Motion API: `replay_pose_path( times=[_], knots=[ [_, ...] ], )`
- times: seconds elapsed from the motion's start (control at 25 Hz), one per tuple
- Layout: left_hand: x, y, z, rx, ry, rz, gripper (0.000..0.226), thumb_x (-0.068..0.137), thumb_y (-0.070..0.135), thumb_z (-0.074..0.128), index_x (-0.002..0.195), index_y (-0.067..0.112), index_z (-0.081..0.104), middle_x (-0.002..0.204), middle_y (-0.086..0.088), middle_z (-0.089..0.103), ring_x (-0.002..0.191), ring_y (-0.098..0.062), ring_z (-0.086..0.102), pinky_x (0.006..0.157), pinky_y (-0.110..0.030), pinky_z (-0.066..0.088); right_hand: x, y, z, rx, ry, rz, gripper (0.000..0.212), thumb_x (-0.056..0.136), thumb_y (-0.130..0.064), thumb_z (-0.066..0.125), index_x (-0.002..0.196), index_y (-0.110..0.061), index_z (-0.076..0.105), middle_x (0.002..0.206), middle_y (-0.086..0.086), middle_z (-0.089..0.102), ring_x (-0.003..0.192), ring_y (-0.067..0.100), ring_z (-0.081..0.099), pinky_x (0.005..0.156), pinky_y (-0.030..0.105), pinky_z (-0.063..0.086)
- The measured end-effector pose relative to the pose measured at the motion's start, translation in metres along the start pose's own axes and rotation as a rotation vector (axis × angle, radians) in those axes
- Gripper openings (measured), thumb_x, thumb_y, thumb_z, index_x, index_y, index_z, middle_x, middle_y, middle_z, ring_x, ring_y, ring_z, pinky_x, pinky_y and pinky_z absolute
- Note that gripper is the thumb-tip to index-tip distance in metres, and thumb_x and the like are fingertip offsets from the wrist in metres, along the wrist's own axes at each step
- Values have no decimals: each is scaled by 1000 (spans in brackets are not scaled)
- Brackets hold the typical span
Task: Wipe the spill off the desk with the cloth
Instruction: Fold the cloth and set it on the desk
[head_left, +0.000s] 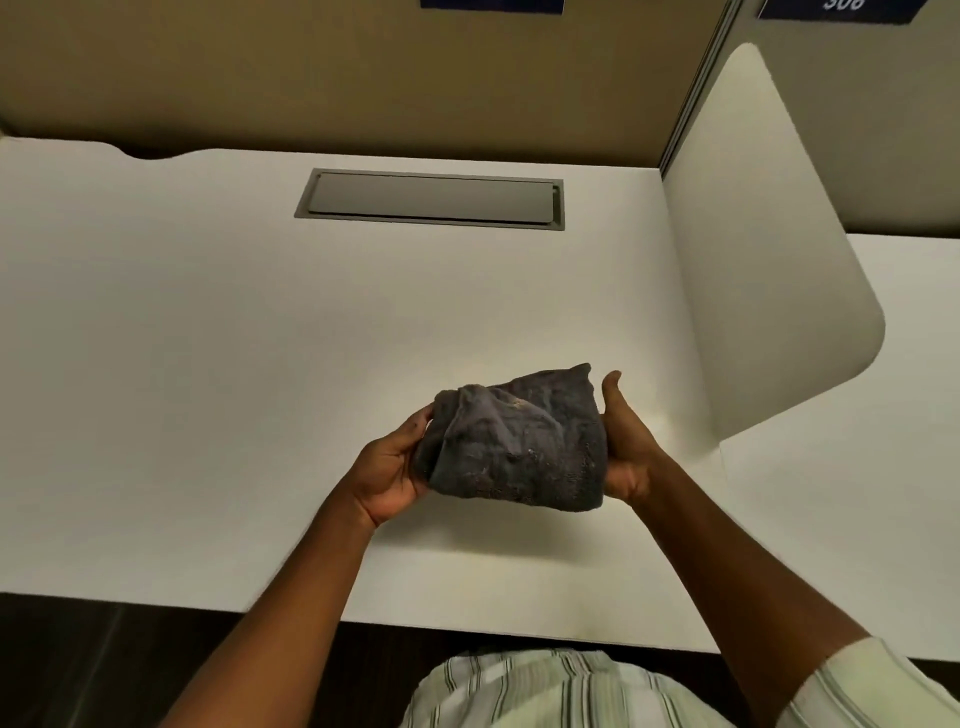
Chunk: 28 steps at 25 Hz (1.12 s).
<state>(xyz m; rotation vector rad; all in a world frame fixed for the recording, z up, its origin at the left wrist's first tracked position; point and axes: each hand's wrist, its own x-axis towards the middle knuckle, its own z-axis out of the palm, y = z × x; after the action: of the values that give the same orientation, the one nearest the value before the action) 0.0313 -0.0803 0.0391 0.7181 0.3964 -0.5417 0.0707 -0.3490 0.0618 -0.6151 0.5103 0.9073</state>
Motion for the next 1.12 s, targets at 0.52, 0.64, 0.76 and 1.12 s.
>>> replay_pose_path(
  times=[0.52, 0.64, 0.76, 1.12],
  knots=[
    [36, 49, -4, 339, 70, 226, 42, 91, -6, 48, 130, 9, 52, 119, -5, 66, 110, -20, 63, 79, -23, 59, 58, -30, 39, -134, -9, -153, 97, 74, -88, 23, 123, -15, 66, 132, 16, 60, 120, 32, 58, 89, 43, 55],
    [41, 55, -14, 340, 108, 294, 42, 89, -4, 53, 128, 12, 55, 120, -4, 67, 110, -18, 64, 80, -24, 58, 68, -36, 49, -142, -35, -141, 102, 71, -89, 19, 130, -18, 60, 134, 16, 59, 121, 33, 58, 91, 45, 54],
    [42, 44, -25, 552, 323, 234, 43, 88, 4, 63, 129, 7, 52, 122, -10, 65, 112, -26, 63, 96, -40, 54, 78, -34, 46, -330, 261, -128, 95, 80, -83, 12, 133, -18, 55, 135, 11, 58, 121, 32, 57, 101, 48, 48],
    [52, 29, -3, 921, 750, 188, 27, 79, 26, 75, 87, 2, 68, 85, -10, 66, 81, -26, 62, 75, -36, 56, 98, -17, 40, -511, 622, -269, 56, 96, -53, 46, 128, -8, 55, 126, 7, 61, 111, 28, 59, 105, 44, 45]
  ],
)
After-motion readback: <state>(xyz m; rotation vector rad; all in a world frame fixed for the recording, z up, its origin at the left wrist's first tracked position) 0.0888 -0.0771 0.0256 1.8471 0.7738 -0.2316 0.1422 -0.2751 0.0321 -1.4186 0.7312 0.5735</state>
